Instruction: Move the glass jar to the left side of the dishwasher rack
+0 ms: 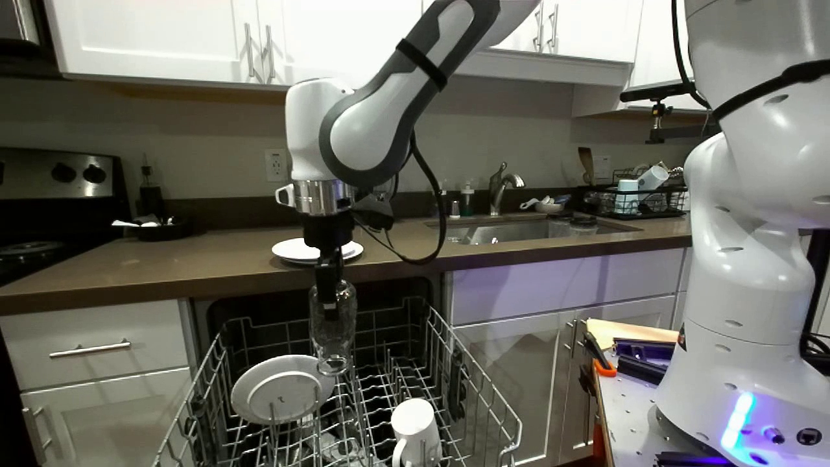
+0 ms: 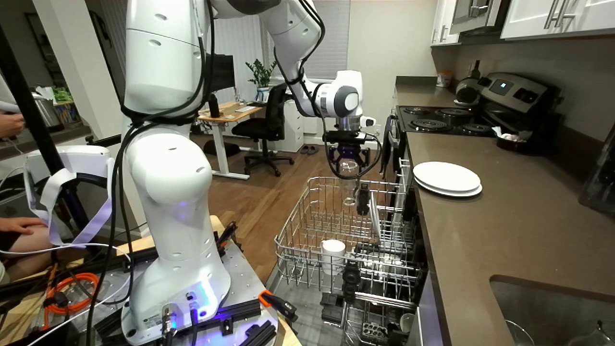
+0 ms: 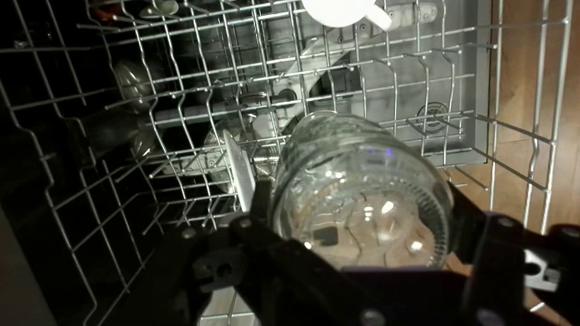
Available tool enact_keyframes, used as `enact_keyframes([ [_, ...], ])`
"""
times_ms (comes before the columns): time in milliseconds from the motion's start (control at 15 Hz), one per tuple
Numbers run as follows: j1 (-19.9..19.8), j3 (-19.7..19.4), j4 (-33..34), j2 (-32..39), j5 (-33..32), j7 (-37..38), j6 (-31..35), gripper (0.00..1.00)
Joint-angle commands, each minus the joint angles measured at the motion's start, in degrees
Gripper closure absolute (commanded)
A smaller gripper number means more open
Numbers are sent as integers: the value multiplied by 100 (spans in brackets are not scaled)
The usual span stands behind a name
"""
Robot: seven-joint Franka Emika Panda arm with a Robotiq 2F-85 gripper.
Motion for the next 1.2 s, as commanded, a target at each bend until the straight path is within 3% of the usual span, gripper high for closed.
enact_keyframes([
  [0,-23,134,438,344,127,-273,101,39],
  [600,-12,397,1683,1530,189,-599,-72,39],
  [1133,-51,606,2218,2230,336,-627,-19,39],
])
